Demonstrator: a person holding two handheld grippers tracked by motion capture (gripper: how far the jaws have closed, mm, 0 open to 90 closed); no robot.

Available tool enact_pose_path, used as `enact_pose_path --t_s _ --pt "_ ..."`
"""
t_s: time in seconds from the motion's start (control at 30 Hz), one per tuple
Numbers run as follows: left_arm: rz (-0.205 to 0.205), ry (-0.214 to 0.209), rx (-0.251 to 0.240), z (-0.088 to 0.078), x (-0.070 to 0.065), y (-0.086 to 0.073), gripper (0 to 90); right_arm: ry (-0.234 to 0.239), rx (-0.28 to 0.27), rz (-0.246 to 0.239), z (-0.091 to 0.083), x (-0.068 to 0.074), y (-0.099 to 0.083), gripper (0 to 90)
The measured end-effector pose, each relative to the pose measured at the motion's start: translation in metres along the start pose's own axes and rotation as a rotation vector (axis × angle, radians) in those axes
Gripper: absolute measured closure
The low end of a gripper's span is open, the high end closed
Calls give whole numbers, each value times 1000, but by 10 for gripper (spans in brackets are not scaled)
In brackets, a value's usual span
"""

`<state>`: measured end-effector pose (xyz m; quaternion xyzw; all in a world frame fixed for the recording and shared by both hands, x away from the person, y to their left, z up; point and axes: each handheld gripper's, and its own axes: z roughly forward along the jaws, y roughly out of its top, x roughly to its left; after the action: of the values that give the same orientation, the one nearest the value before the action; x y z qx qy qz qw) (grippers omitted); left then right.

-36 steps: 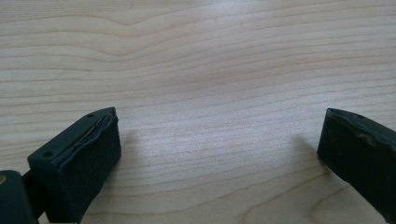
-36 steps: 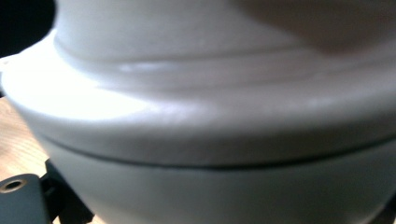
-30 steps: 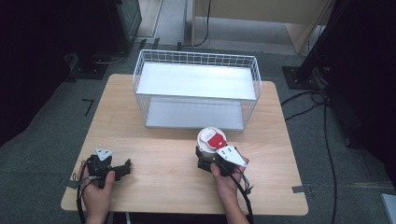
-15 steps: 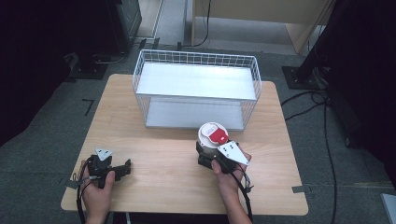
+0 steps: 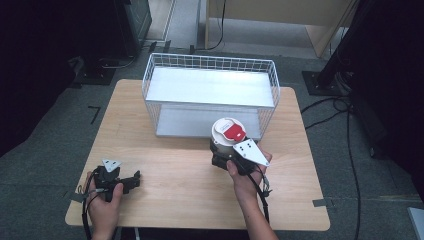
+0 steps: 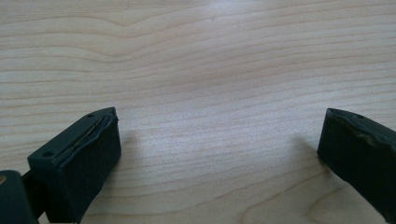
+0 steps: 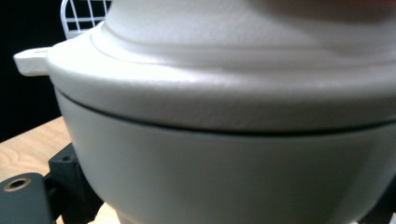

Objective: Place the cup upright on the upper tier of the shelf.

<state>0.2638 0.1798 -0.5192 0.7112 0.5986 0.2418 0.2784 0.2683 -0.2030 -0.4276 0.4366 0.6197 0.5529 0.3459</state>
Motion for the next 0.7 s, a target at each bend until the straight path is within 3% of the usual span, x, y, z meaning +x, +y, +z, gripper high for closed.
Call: enact_pose_path --t_s 0.47,0.7 --pt "1 -1 2 0 0 0 0 -8 -52 -12 7 -11 48 74" --pt "1 -1 2 0 0 0 0 -3 -70 -44 13 -11 71 74"
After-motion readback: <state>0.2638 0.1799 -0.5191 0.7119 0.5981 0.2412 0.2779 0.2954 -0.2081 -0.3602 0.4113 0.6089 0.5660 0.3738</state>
